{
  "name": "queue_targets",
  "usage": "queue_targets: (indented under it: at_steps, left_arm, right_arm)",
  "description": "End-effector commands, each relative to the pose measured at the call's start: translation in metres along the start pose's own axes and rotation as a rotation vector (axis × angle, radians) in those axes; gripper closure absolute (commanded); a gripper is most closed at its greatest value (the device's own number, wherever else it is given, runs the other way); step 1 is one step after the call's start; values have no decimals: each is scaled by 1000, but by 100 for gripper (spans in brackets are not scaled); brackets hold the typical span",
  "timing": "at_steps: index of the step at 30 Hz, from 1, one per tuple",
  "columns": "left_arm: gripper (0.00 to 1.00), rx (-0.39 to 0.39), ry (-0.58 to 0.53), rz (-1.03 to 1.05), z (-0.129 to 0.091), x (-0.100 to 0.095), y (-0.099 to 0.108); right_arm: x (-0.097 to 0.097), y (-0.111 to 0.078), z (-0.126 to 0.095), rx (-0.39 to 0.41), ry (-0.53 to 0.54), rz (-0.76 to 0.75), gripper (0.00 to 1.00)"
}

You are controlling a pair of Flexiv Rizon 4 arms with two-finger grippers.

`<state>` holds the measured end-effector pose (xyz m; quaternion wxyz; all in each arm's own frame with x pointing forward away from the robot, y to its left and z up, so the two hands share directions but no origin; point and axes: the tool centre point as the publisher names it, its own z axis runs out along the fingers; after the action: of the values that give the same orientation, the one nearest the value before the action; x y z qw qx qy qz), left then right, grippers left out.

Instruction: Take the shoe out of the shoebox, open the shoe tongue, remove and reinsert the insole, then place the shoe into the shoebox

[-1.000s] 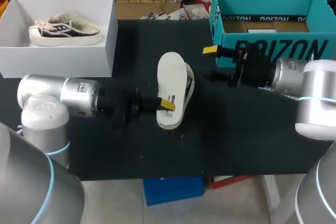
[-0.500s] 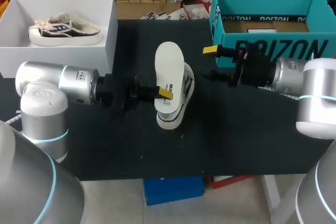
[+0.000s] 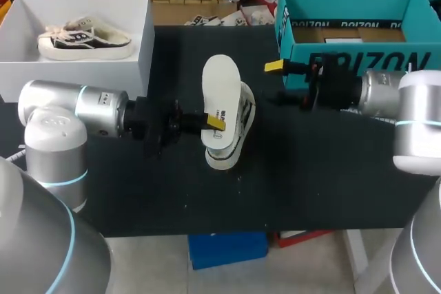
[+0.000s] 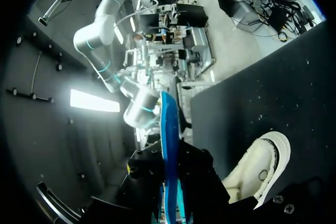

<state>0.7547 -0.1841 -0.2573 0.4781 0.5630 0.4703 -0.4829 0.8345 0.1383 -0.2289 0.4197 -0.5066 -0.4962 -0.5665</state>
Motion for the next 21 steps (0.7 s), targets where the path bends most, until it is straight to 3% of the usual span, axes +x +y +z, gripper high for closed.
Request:
queue_targets:
  at_steps: [1, 9, 21]
  left_arm:
    - [100, -4, 3, 2, 1, 0, -1]
    - [100, -4, 3, 2, 1, 0, -1]
    - [100, -4, 3, 2, 1, 0, -1]
  right_arm:
    - [6, 9, -4, 124, -34, -5, 0]
    - [-6, -7, 18, 269, -89, 18, 0]
    - [-14, -26, 51, 263, -65, 57, 0]
